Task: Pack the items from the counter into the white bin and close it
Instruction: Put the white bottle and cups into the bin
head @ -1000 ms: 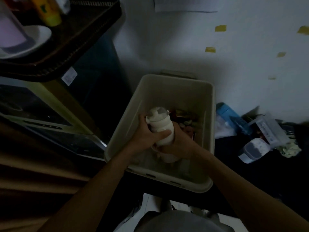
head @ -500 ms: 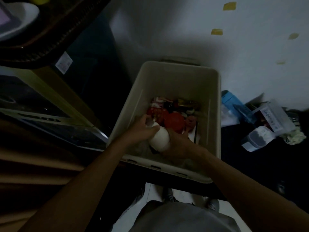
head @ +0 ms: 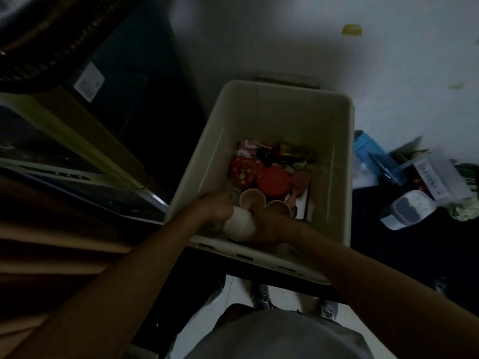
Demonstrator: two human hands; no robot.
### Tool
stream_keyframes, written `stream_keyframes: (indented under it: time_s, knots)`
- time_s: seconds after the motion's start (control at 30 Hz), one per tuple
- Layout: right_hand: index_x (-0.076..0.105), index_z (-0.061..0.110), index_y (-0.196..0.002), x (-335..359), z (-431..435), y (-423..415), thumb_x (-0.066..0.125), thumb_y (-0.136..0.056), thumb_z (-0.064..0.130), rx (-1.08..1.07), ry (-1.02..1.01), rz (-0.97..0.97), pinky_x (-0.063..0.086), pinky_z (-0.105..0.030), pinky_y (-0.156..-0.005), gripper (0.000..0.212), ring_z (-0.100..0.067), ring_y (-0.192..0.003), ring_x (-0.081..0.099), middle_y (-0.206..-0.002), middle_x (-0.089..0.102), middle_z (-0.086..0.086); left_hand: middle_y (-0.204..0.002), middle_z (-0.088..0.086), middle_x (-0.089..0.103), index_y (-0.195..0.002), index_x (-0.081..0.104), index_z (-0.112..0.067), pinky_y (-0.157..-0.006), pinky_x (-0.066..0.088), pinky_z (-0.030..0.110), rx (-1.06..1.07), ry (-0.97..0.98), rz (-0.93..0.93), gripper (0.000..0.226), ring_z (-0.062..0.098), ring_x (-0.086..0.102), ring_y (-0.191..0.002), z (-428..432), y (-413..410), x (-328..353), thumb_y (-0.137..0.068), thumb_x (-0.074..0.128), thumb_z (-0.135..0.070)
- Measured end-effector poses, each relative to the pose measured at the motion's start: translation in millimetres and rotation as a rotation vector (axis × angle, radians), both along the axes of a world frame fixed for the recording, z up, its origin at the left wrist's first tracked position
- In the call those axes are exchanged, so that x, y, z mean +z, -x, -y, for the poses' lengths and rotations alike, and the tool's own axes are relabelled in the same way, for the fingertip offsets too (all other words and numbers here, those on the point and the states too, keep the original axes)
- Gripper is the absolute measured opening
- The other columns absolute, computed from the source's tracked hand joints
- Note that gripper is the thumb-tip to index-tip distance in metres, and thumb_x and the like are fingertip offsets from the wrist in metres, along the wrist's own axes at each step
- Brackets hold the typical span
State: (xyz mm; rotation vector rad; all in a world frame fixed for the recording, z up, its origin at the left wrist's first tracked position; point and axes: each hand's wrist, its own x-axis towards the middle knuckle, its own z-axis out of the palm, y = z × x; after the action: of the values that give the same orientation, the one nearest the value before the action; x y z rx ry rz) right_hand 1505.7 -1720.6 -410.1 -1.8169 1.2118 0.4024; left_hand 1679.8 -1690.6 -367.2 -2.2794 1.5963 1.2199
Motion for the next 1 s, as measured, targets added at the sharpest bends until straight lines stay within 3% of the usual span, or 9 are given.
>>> stream_keyframes:
  time_s: [0.17,0.33,0.47,0.63,0.73,0.83,1.0]
  knots:
    - [0.033,0.013,-0.145,1.7,-0.6,-4.3,0.078,-0.078,0.040,0.227,0.060,0.015,0.038,-0.026,-0.088,0.085,-0.027,-0.126,0.049,-0.143,0.045,-0.010,-0.147,0.012,0.042,-0.146,0.038,-0.019,-0.102,0.047,0.042,-0.149,-0.156,0.018,0.058,0.030,0.051,-0.124,0.8,-1.2,-8.0,-0.089,0.047,-0.012]
    - [0.027,0.012,-0.149,3.8,4.4,-7.3,0.075,-0.078,0.050,0.326,0.087,-0.010,0.041,-0.031,-0.095,0.093,-0.028,-0.130,0.045,-0.151,0.035,-0.011,-0.145,0.012,0.042,-0.149,0.031,-0.025,-0.097,0.051,0.047,-0.195,-0.309,0.003,0.076,0.033,0.053,-0.120,3.8,-3.5,-7.3,-0.077,0.055,-0.018]
    - [0.033,0.009,-0.145,0.5,7.2,-10.9,0.074,-0.081,0.045,0.337,0.090,-0.022,0.036,-0.024,-0.084,0.084,-0.025,-0.126,0.048,-0.144,0.043,-0.010,-0.135,0.009,0.051,-0.145,0.035,-0.030,-0.092,0.054,0.046,-0.227,-0.359,0.056,0.087,0.030,0.059,-0.112,5.6,-5.5,-12.1,-0.061,0.055,-0.026]
    - [0.039,0.008,-0.141,-5.8,5.8,-13.0,0.072,-0.084,0.043,0.340,0.114,-0.018,0.032,-0.022,-0.082,0.075,-0.024,-0.125,0.050,-0.141,0.047,-0.009,-0.138,0.010,0.049,-0.144,0.038,-0.025,-0.090,0.055,0.045,-0.162,-0.394,0.031,0.073,0.029,0.058,-0.112,6.4,-5.4,-19.7,-0.074,0.058,-0.018]
    - [0.038,0.009,-0.141,-7.3,5.6,-13.0,0.074,-0.081,0.045,0.319,0.093,-0.013,0.040,-0.026,-0.088,0.079,-0.024,-0.123,0.051,-0.141,0.047,-0.009,-0.141,0.010,0.045,-0.147,0.036,-0.027,-0.090,0.054,0.044,-0.210,-0.350,0.032,0.070,0.030,0.055,-0.114,8.3,-4.8,-22.5,-0.081,0.057,-0.013]
    - [0.036,0.010,-0.143,-8.3,4.5,-12.6,0.074,-0.080,0.049,0.341,0.110,-0.024,0.044,-0.033,-0.096,0.084,-0.026,-0.124,0.050,-0.142,0.045,-0.010,-0.140,0.009,0.046,-0.145,0.038,-0.029,-0.089,0.055,0.044,-0.170,-0.339,-0.011,0.064,0.030,0.056,-0.111,8.7,-7.0,-27.9,-0.085,0.055,-0.017]
    - [0.034,0.012,-0.144,-7.5,2.9,-10.3,0.073,-0.079,0.052,0.345,0.121,-0.047,0.043,-0.036,-0.096,0.086,-0.029,-0.123,0.048,-0.142,0.041,-0.013,-0.140,0.012,0.048,-0.143,0.043,-0.020,-0.092,0.053,0.044,-0.038,-0.318,-0.090,0.056,0.030,0.055,-0.116,13.2,-9.6,-32.9,-0.088,0.054,-0.024]
